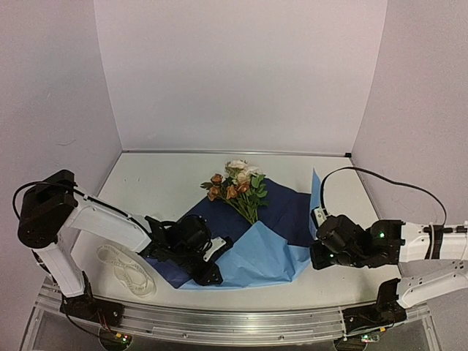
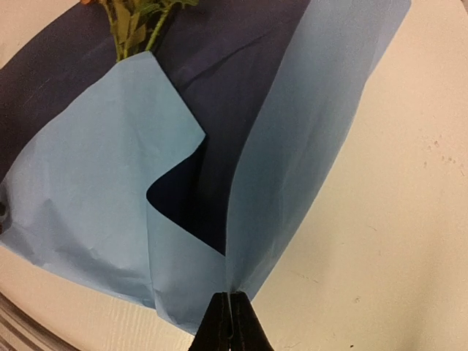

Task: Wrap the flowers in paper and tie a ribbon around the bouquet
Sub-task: Fold the one-fourth-folded wrapping paper at the center of the board.

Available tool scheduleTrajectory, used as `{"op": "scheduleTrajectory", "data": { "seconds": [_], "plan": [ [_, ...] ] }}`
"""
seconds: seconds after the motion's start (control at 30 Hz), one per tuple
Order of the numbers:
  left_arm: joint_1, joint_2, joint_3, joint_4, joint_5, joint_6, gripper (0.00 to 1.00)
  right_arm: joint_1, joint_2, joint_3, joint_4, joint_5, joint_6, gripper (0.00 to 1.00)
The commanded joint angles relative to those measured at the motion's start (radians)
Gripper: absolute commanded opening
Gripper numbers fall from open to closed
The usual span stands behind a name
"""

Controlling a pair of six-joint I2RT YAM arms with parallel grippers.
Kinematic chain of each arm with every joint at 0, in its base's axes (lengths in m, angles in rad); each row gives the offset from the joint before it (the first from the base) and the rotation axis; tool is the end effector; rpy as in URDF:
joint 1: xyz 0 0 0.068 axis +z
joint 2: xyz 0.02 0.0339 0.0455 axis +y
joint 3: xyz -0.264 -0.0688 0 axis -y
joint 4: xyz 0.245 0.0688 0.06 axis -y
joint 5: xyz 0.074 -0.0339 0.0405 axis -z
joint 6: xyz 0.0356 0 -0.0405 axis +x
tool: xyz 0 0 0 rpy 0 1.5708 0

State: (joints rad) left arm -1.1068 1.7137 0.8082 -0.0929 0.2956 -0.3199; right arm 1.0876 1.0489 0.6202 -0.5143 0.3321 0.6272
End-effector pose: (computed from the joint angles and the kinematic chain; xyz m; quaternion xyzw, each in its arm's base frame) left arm 0.1315 -0.2859 0.1283 0.4022 0.8604 -0.2895 0.1187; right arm 0.1029 0.1712 0.2080 -0.1643 0.9250 0.1274 0.3182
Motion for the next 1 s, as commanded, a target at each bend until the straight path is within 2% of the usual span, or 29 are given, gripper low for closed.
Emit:
{"op": "scheduleTrajectory", "data": {
  "seconds": [0.0, 0.43, 0.63, 0.7, 0.83, 0.97],
  "plan": [
    [0.029, 0.042, 0.016, 0.038, 0.013, -0.012, 0.22, 0.027, 0.083, 0.092, 0.103, -0.119, -0.077, 0.00],
    [0.085, 0.011, -0.020, 0.065, 0.056, -0.012, 0.20, 0.023, 0.504, 0.295, 0.343, -0.381, -0.054, 0.00],
    [0.147, -0.088, -0.017, 0.042, 0.109, -0.035, 0.27, 0.000, 0.616, 0.317, 0.410, -0.408, -0.020, 0.00],
    [0.191, -0.129, -0.008, 0.050, 0.150, -0.070, 0.31, -0.001, 0.635, 0.319, 0.419, -0.408, -0.017, 0.00],
    [0.269, -0.148, 0.060, 0.057, 0.193, -0.141, 0.48, -0.001, 0.651, 0.314, 0.438, -0.407, -0.016, 0.00],
    [0.353, -0.090, 0.135, 0.070, 0.221, -0.214, 0.73, -0.001, 0.651, 0.312, 0.442, -0.416, -0.029, 0.00]
  ]
}}
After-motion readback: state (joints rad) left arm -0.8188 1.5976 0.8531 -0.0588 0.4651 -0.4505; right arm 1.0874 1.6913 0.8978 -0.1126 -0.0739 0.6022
